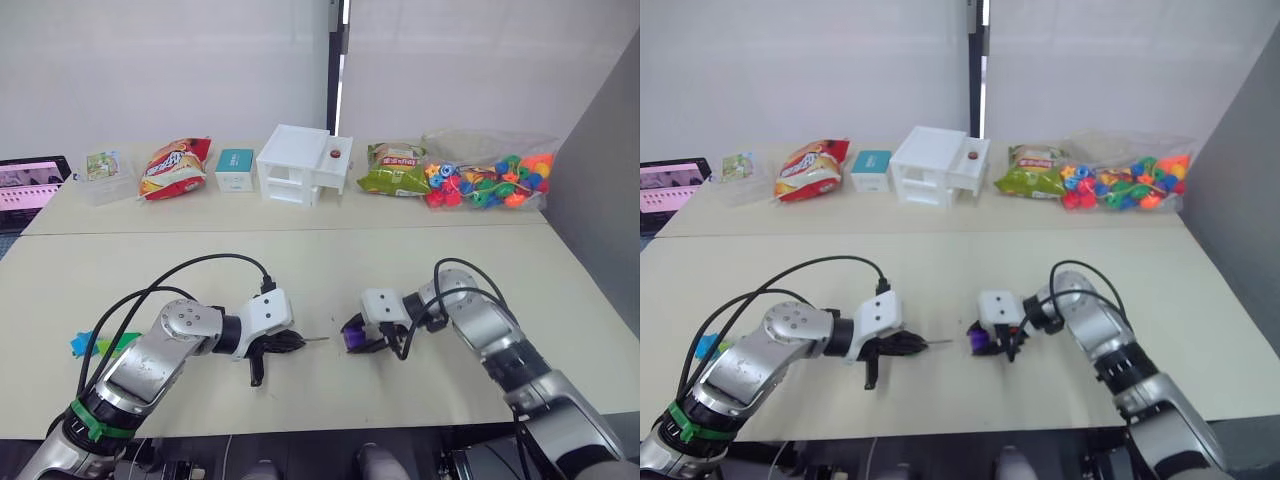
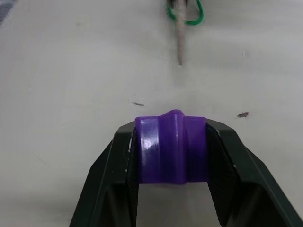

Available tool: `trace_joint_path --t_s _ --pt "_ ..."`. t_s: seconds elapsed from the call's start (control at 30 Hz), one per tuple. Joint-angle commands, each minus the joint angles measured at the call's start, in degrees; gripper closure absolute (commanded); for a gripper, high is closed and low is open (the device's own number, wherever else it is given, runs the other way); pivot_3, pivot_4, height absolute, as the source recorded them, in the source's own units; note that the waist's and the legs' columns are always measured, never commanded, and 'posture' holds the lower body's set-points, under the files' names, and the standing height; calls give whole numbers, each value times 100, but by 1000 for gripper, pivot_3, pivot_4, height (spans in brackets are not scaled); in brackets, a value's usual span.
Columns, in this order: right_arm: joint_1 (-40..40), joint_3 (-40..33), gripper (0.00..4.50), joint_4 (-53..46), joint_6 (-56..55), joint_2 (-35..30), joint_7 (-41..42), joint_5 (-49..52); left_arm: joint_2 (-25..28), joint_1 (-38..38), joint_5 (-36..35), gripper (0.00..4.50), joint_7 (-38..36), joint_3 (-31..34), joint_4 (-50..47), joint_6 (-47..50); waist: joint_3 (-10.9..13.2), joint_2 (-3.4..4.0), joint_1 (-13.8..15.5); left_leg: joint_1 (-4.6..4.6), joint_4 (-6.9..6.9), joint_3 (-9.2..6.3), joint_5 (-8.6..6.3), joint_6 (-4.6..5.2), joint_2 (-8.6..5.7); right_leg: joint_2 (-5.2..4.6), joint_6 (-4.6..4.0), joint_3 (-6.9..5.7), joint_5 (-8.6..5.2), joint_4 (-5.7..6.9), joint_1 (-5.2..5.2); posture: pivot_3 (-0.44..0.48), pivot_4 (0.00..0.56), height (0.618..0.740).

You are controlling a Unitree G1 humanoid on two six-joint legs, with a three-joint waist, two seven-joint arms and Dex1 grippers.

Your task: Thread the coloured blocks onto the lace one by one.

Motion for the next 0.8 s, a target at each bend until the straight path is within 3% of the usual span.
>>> trace_joint_path --t_s 0.03,0.23,0.8 --pt "242 34 3127 -907 873 14 -352 40 31 -56 25 4500 36 -102 -222 104 0 0 -8 0 0 0 0 0 0 0 0 0 0 0 0 0 150 740" --pt "537 157 3127 -1300 1497 12 -937 -184 -43 -169 -42 4500 44 -254 -306 218 0 -1 26 2 4 0 1 -2 -1 1 0 0 0 -1 5 0 150 740" --pt "461 270 3127 -1491 1777 10 -1152 -116 -34 -291 -48 4500 -67 -506 -235 243 -1 -2 24 6 4 1 1 -2 0 2 0 -1 0 -2 9 0 150 740"
